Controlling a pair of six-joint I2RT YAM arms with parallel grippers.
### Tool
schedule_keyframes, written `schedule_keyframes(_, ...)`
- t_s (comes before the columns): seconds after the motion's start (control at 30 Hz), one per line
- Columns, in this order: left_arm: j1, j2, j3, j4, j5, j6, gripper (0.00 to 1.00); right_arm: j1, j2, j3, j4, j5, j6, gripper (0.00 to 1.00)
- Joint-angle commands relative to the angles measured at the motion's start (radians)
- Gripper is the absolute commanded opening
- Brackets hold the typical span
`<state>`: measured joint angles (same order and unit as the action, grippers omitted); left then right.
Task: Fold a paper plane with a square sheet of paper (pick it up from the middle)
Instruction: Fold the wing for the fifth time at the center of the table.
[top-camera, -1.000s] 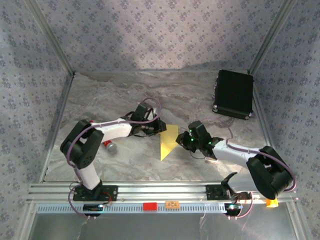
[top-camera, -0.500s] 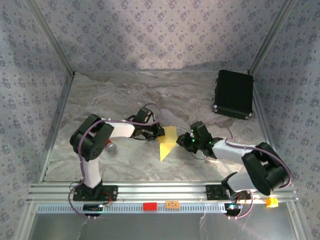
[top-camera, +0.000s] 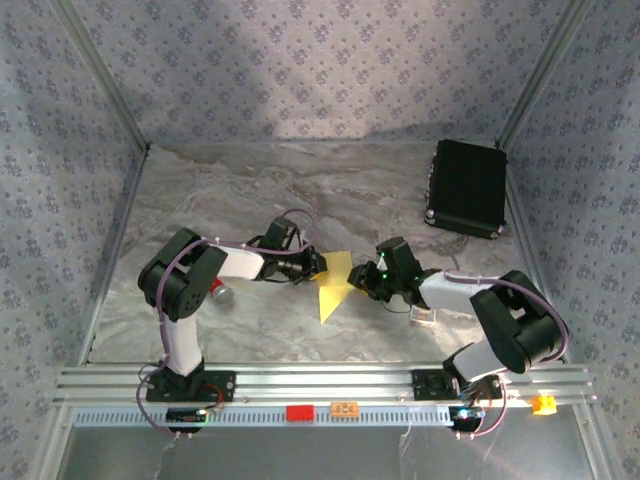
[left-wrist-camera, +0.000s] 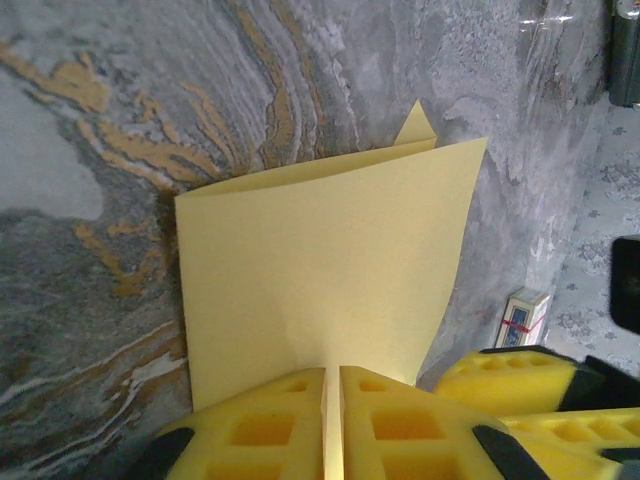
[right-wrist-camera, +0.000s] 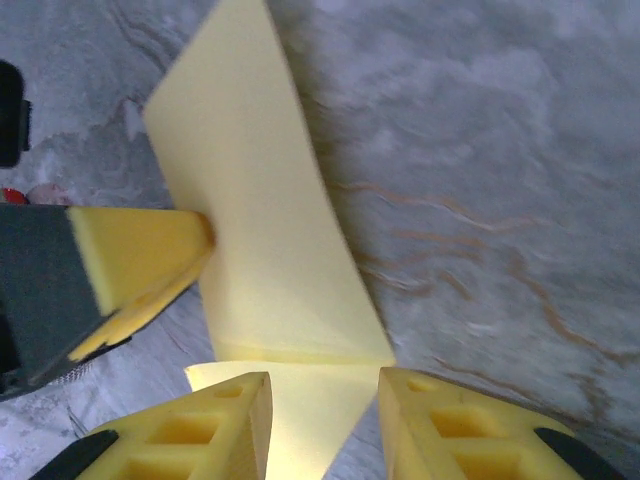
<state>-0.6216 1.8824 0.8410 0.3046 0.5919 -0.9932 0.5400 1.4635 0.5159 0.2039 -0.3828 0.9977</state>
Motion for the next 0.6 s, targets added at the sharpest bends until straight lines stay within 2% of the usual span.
schedule_keyframes(0.0,0.005,0.03,-0.022,-0.025,-0.002,0.002,0.11,-0.024,0.012,0.074,-0.095,0.014,-0.1,0.36)
schedule_keyframes(0.2,0.004,0.029,-0.022,-0.025,-0.004,0.003,0.11,-0.069,0.077,0.166,-0.168,0.0,-0.185,0.36)
schedule_keyframes(0.57,0.005,0.035,-0.015,-0.033,-0.004,0.007,0.11,-0.102,0.18,0.213,-0.109,-0.077,-0.214,0.36)
